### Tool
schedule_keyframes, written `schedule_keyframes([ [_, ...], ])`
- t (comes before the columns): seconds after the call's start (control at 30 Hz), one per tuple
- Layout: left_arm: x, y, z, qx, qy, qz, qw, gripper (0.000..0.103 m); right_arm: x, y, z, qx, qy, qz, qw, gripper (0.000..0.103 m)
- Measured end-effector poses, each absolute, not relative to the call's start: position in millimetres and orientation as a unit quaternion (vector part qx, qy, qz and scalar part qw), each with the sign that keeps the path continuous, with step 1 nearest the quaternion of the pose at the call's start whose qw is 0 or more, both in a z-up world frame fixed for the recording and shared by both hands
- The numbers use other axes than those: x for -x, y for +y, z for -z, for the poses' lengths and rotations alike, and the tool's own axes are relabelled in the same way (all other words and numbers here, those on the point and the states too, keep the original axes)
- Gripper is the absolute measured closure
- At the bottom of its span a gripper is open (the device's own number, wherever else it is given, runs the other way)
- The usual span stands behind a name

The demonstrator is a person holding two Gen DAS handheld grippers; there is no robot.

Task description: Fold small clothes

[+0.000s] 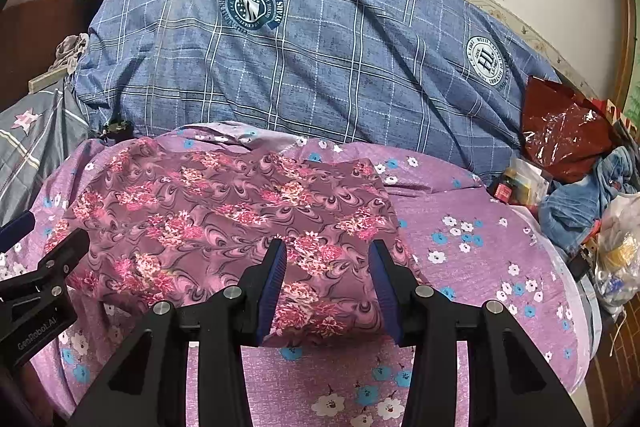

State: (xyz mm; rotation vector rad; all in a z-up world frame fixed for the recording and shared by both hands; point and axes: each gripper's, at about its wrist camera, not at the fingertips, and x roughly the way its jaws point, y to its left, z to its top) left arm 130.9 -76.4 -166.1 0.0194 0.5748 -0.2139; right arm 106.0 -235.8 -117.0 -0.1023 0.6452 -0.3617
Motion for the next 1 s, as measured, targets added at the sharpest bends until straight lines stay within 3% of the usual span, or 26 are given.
schedule_keyframes([
  [0.63,-139,-47,171,0.001,0.283,0.089,0.955,0.015,-121,-207,130,0.065,0.324,0.155,0.931,0.058],
  [1.0,-164,-26,200,-0.01,0.338,0.05,0.94,0.015,-151,-185,165,0.058,0.376,0.117,0.918,0.059],
])
